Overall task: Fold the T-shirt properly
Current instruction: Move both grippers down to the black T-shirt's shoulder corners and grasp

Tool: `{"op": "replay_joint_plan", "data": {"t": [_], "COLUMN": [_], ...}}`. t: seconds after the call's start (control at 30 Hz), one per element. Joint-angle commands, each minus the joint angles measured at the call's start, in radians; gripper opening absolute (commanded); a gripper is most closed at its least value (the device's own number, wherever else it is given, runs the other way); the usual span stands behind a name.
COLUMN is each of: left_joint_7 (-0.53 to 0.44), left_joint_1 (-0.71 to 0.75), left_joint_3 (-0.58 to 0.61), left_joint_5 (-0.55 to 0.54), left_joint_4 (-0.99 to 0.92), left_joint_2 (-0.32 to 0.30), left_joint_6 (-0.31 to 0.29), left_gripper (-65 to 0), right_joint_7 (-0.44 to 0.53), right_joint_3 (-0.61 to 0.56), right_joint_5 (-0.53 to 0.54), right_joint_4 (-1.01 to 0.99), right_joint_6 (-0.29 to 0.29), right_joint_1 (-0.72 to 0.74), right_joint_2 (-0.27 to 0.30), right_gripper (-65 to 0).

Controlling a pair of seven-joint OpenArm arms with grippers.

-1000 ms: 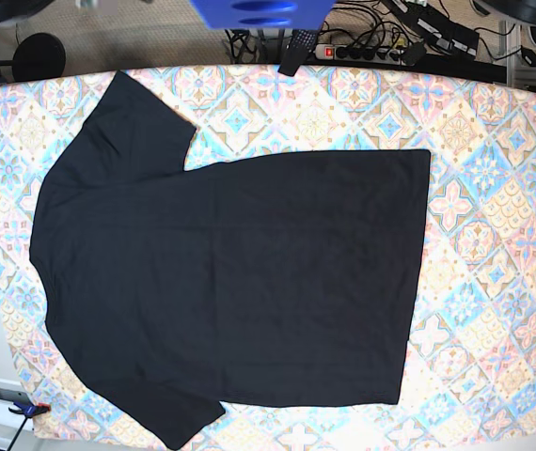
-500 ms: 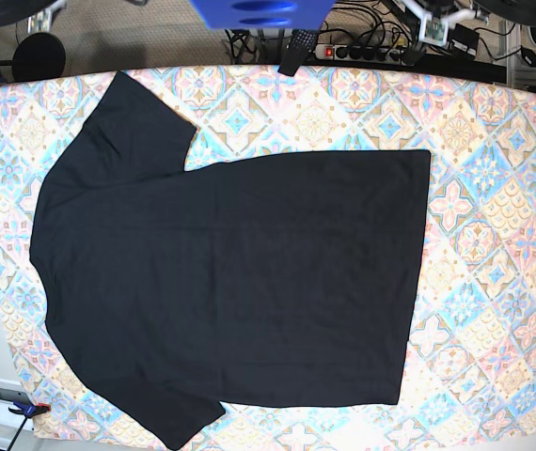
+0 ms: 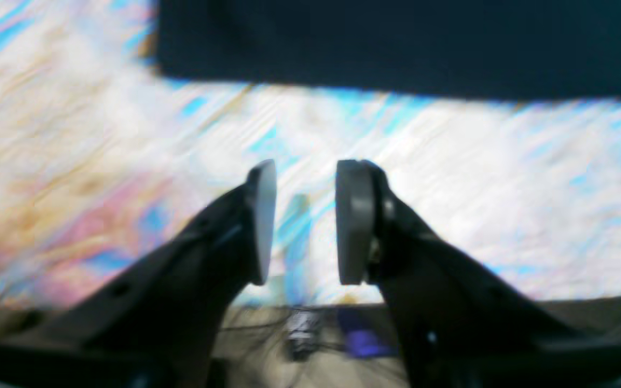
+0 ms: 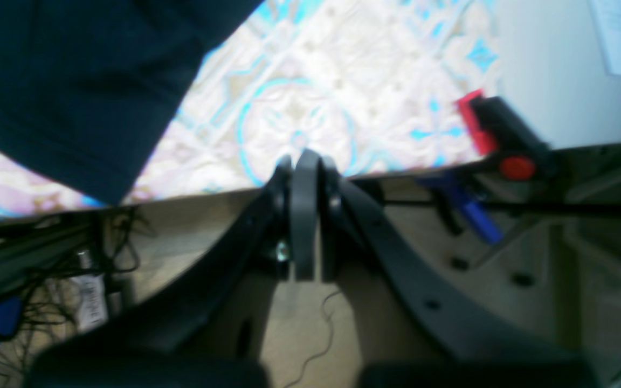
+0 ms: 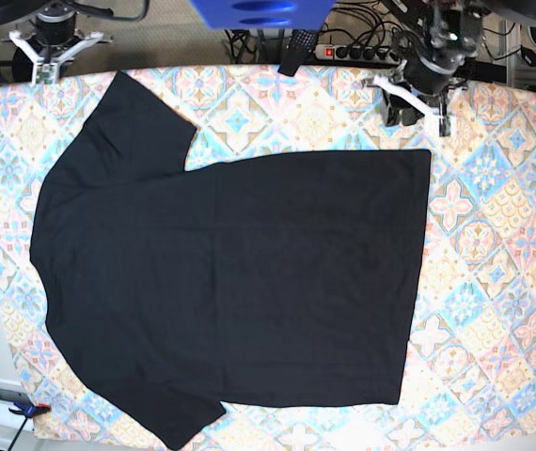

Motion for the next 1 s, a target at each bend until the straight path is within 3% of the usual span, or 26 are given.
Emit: {"op": "replay_joint_plan", "data": {"t": [0.0, 0.2, 0.43, 0.97], "left_joint_7": [-0.010, 0.054, 0.057, 0.057], "left_joint_1": [-0.009, -0.130, -0.226, -0.375], "left_joint_3": [-0.028, -0.097, -0.148, -0.139], "left_joint_5": [-0.024, -0.216, -0.395, -0.415], "left_joint_4": [-0.004, -0.151, -0.355, -0.504], "left_joint_2": [0.003, 0.012, 0.012, 0.044], "left_joint_6": [0.009, 0.009, 0.009, 0.008], "left_gripper": [-44.4, -43.4, -43.4, -44.9], "right_joint_7": [0.022, 0.022, 0.024, 0.021], "right_joint_3": [-0.010, -0.090, -0.117, -0.113], "right_joint_5": [-0.002, -0.002, -0.002, 0.026], "right_joint_4": [0.018, 0.018, 0.018, 0.018], "right_joint_6": [-0.001, -0.001, -0.001, -0.001], "right_joint_1": [0.001, 0.017, 0.043, 0.069], "right_joint_2": [0.008, 0.008, 0.008, 0.007], "right_gripper": [-65.0, -65.0, -65.0, -65.0]}}
